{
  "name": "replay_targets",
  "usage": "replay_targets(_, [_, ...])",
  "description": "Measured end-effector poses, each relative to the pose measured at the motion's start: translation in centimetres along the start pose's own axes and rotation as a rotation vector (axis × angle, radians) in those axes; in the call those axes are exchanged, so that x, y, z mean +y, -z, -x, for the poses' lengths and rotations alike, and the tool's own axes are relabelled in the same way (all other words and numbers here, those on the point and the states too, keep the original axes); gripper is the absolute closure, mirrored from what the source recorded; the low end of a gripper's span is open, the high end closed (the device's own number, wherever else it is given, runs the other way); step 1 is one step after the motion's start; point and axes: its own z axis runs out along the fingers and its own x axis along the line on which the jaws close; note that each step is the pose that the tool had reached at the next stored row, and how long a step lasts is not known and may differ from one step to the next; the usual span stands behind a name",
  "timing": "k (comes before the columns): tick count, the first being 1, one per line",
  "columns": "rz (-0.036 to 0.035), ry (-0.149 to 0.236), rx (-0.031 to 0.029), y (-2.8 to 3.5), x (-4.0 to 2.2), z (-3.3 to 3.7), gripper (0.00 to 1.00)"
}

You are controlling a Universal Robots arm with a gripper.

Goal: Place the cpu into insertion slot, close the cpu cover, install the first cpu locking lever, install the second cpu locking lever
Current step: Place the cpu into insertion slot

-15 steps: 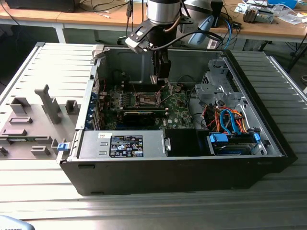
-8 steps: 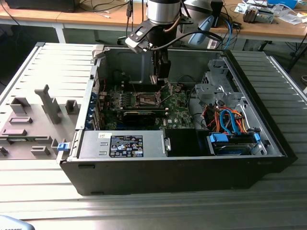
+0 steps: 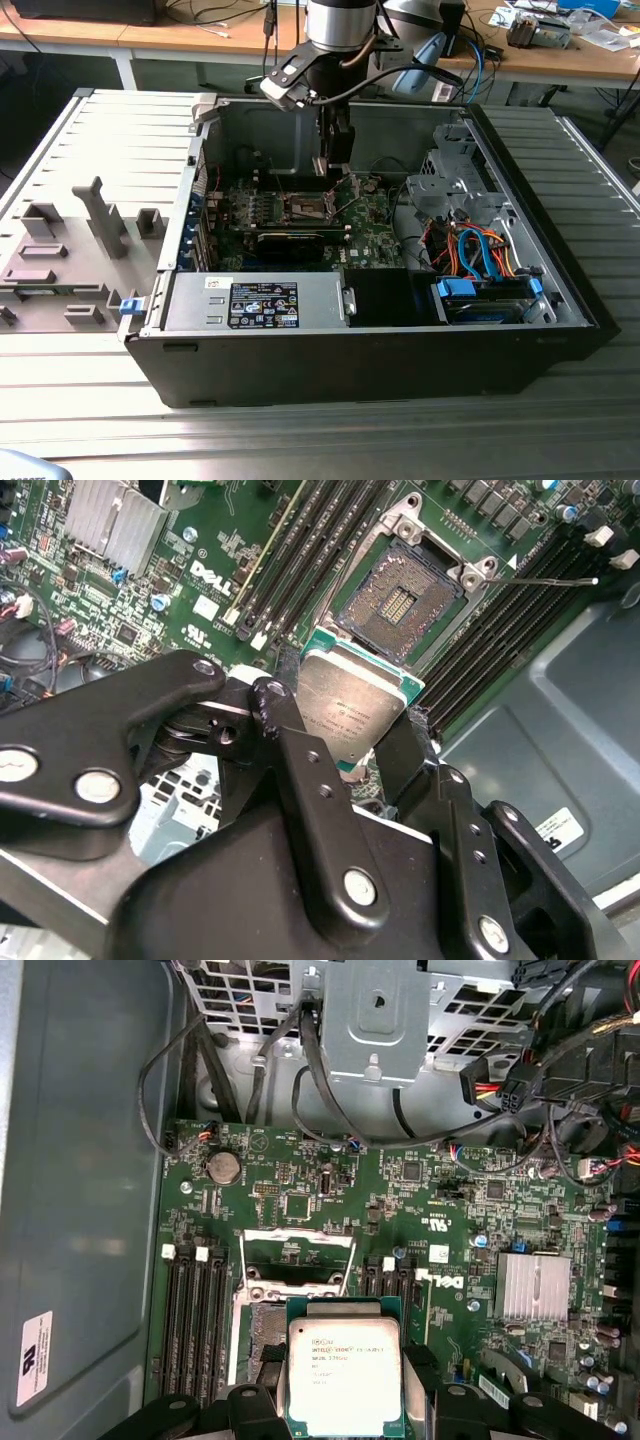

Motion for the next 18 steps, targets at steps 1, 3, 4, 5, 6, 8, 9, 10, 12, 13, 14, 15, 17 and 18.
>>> replay_targets(1, [0.0000,0.000,0.0001,0.00,0.00,0.00,0.45])
replay_targets(3, [0.0000,0.000,0.0001,0.00,0.00,0.00,0.45])
replay_targets(4, [0.0000,0.000,0.0001,0.00,-0.03,0.00,0.45])
replay_targets(5, [0.0002,0.000,0.0007,-0.01,-0.08,-0.01,0.45])
replay_targets(6, [0.0004,0.000,0.0034,-0.01,-0.14,-0.01,0.45])
replay_targets(8, [0.0017,-0.001,0.0214,0.00,-0.25,-0.02,0.45])
replay_targets(9, [0.0038,-0.003,0.0472,0.00,-0.36,-0.03,0.45])
replay_targets(10, [0.0054,-0.005,0.0678,0.01,-0.43,-0.04,0.45])
replay_targets(12, [0.0058,-0.006,0.0733,0.01,-0.45,-0.04,0.45])
replay_targets(13, [0.0058,-0.006,0.0733,0.01,-0.45,-0.04,0.45])
replay_targets(14, [0.0058,-0.006,0.0733,0.00,-0.45,-0.04,0.45])
replay_targets(15, [0.0058,-0.006,0.0732,0.00,-0.45,-0.04,0.45])
replay_targets(17, [0.0059,-0.006,0.0732,0.00,-0.47,-0.04,0.45])
replay_targets(18, [0.0059,-0.006,0.0732,-0.01,-0.50,-0.04,0.45])
